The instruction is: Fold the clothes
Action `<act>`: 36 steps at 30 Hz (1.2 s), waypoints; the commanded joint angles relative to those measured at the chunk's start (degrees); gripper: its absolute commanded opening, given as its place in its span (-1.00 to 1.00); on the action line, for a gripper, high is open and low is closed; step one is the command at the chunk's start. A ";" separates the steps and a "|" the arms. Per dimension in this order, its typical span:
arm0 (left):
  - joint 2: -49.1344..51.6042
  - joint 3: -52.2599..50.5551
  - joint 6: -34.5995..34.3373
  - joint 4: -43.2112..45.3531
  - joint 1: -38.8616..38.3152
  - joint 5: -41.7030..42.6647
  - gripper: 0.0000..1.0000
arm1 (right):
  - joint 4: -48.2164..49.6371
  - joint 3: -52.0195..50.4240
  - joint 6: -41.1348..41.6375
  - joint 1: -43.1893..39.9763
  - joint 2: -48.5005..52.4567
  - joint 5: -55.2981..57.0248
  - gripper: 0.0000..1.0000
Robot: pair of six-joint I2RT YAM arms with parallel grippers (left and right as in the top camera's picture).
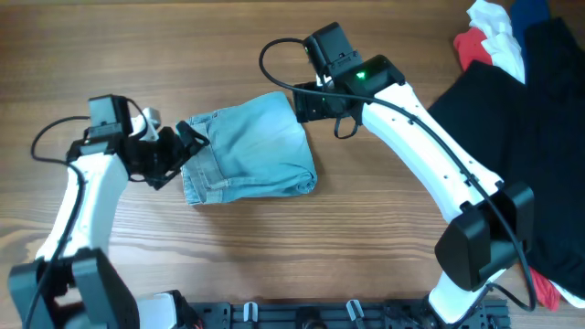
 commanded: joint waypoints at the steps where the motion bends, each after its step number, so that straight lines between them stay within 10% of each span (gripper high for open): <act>1: 5.53 0.48 -0.33 1.79 -1.38 0.66 0.92 | -0.50 1.01 1.03 0.22 -0.79 -0.48 0.76; 15: 14.34 0.48 -1.84 9.14 -2.03 3.89 0.80 | -0.94 1.01 1.09 0.22 -0.79 -0.50 0.76; 26: 14.34 0.48 -1.62 10.80 -2.03 7.61 0.24 | -1.36 1.01 1.09 0.22 -0.79 -0.50 0.76; 36: 14.32 0.50 -1.64 13.94 -2.03 14.84 0.39 | -1.31 1.01 1.07 0.22 -0.79 -1.16 0.76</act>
